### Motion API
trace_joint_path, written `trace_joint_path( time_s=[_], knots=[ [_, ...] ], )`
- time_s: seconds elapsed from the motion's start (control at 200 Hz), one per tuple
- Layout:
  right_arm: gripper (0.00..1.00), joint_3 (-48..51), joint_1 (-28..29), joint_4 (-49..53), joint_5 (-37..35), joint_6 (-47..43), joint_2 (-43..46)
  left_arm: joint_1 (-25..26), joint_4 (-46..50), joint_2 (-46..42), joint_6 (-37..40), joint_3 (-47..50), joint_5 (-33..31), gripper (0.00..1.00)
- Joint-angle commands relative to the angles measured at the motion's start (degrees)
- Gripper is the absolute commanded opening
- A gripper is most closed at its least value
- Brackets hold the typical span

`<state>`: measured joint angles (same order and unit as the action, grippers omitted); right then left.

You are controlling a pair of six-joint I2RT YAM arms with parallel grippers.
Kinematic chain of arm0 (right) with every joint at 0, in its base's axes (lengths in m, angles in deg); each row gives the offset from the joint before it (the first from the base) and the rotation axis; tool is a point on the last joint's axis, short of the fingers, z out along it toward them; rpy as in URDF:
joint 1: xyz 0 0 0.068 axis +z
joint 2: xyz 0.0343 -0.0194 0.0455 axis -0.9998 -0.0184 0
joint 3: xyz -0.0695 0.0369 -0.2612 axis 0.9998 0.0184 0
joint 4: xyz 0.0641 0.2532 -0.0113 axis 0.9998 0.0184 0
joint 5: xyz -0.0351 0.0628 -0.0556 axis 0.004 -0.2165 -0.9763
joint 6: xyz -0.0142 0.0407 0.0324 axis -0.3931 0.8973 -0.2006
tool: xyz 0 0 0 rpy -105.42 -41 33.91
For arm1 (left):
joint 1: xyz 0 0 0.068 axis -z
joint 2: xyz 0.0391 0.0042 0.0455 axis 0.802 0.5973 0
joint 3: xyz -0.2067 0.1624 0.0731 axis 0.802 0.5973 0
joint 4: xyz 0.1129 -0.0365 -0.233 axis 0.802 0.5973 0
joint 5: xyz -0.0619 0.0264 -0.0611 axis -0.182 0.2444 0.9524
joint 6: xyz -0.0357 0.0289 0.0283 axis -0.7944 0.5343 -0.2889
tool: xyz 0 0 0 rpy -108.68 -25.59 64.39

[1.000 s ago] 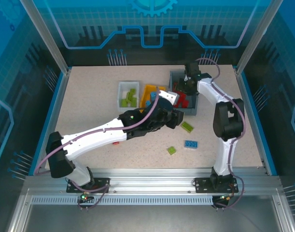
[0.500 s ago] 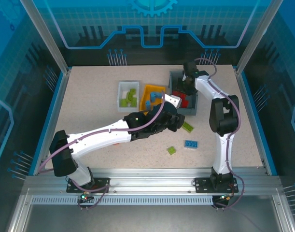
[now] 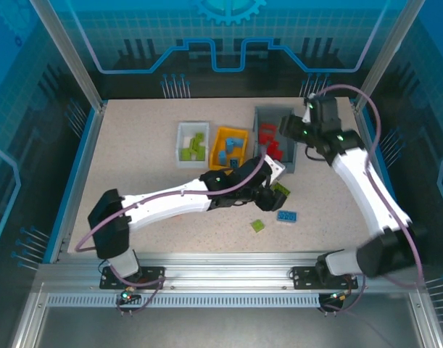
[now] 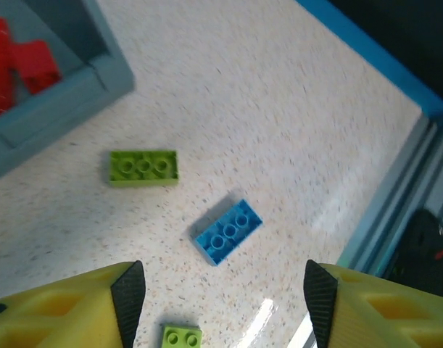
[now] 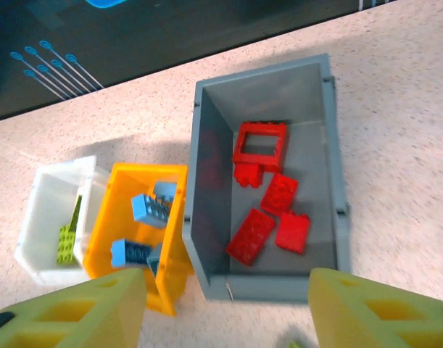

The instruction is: Sort the legos into containers by color

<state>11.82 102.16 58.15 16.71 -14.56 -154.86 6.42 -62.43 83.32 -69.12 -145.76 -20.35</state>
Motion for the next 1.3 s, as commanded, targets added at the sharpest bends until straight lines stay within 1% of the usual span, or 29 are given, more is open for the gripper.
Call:
trace_joint_path(
  time_s=[0.0, 0.055, 0.075, 0.125, 0.205, 0.28, 0.345, 0.52, 0.7, 0.87, 0.93, 0.99, 1.065, 1.1, 1.146, 1.191, 1.291],
  knots=[
    [0.66, 7.2, 0.4, 3.2, -0.6, -1.8, 11.2, 0.0, -2.1, 5.9, 14.3, -1.2, 10.4, 0.65],
    [0.69, 9.5, 0.5, 4.3, 0.7, -2.2, 16.1, -0.1, -2.3, 8.7, 17.9, -2.7, 11.0, 0.65],
    [0.71, 10.9, 0.2, 4.6, 1.7, -2.4, 19.2, -0.1, -2.2, 9.8, 19.3, -3.5, 11.2, 0.65],
    [0.73, 12.7, 0.0, 5.0, 4.4, -2.3, 23.5, -0.1, -1.5, 12.6, 22.5, -5.6, 11.4, 0.65],
    [0.76, 14.8, 0.0, 6.3, 6.4, -1.4, 30.8, 0.0, -0.3, 17.0, 27.1, -8.9, 11.2, 0.66],
    [0.79, 15.6, 0.0, 7.6, 7.3, -0.1, 36.4, -0.1, 0.2, 20.5, 30.0, -11.3, 10.8, 0.66],
    [0.8, 15.4, 0.0, 9.2, 7.5, 0.4, 39.4, -0.1, 0.3, 22.6, 31.3, -12.9, 10.8, 0.67],
    [0.8, 13.1, 0.0, 13.5, 7.0, 0.4, 40.8, 0.0, 1.2, 26.9, 32.9, -16.1, 10.8, 0.68],
    [0.8, 12.2, 0.0, 13.5, 6.6, 1.1, 40.3, 0.9, 2.4, 29.3, 34.8, -16.9, 11.2, 0.68],
    [0.79, 12.7, 0.0, 13.2, 6.7, 1.7, 39.9, 1.0, 2.7, 31.5, 34.7, -17.7, 9.7, 0.66],
    [0.79, 12.9, 0.0, 13.3, 6.4, 1.8, 40.0, 1.0, 2.7, 32.4, 34.5, -18.2, 9.9, 0.63],
    [0.78, 12.9, 0.0, 13.5, 6.3, 2.0, 40.0, 1.1, 2.7, 33.0, 34.2, -18.5, 9.7, 0.56],
    [0.78, 13.1, 0.0, 13.5, 6.0, 1.8, 40.0, 1.2, 2.2, 33.0, 34.0, -18.2, 9.3, 0.42],
    [0.78, 13.1, -0.1, 13.6, 5.8, 1.7, 39.9, 1.2, 1.4, 32.6, 33.7, -17.6, 9.0, 0.34],
    [0.78, 13.3, -0.1, 13.7, 5.6, 1.7, 39.9, 1.3, 0.1, 31.6, 33.4, -16.3, 8.7, 0.27],
    [0.78, 13.5, 0.0, 13.7, 5.6, 1.7, 39.8, 1.3, -1.4, 30.2, 33.0, -14.5, 8.4, 0.24],
    [0.78, 13.9, -0.1, 13.1, 5.9, 1.5, 39.3, 1.3, -5.3, 25.2, 30.5, -10.0, 6.3, 0.2]
  ],
)
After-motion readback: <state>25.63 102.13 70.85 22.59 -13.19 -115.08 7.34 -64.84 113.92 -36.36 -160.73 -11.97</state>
